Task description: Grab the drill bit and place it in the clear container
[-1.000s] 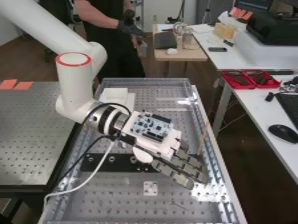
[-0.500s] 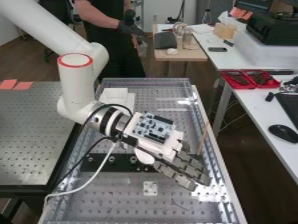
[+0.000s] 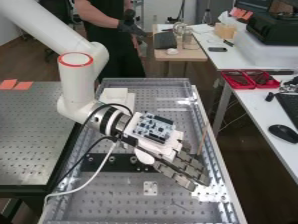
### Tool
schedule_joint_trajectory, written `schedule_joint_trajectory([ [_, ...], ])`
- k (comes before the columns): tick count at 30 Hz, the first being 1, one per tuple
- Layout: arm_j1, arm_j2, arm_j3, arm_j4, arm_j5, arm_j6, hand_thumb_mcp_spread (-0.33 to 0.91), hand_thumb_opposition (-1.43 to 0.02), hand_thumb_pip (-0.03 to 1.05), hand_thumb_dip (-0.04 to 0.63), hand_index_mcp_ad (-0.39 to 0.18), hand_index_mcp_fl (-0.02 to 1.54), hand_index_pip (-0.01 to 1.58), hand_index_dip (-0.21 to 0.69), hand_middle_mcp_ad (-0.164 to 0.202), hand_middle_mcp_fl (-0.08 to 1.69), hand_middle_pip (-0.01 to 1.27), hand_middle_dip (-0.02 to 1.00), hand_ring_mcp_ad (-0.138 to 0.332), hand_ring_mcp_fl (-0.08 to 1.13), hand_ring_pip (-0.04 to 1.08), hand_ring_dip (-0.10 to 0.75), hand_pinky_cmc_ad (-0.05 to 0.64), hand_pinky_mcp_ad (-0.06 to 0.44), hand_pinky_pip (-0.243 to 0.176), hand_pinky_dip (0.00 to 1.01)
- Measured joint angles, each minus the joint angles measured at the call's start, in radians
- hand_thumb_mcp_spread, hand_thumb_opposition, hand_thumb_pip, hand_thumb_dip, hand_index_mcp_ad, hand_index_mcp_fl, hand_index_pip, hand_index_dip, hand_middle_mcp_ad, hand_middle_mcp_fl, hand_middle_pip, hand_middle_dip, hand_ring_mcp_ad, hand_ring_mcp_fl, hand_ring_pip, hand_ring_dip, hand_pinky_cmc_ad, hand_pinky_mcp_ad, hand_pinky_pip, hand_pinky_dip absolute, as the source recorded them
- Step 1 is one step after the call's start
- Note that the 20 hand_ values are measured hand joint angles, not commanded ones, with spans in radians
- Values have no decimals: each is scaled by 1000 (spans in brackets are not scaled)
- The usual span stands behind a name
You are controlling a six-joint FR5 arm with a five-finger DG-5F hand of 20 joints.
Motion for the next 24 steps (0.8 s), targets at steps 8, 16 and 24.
schedule_joint_trajectory([
  [8,2,4,-4,3,4,5,559,-897,541,251,-176,473,1063,340,61,241,113,220,66,61,86,21,295,101,-91,178],
  [16,4,2,-2,4,-1,9,532,-883,541,251,-176,473,1065,330,59,241,108,222,72,61,82,21,295,101,-91,178],
  [24,5,-1,3,1,3,3,532,-883,541,251,-178,473,1063,328,58,241,108,222,68,61,82,23,295,99,-94,178],
])
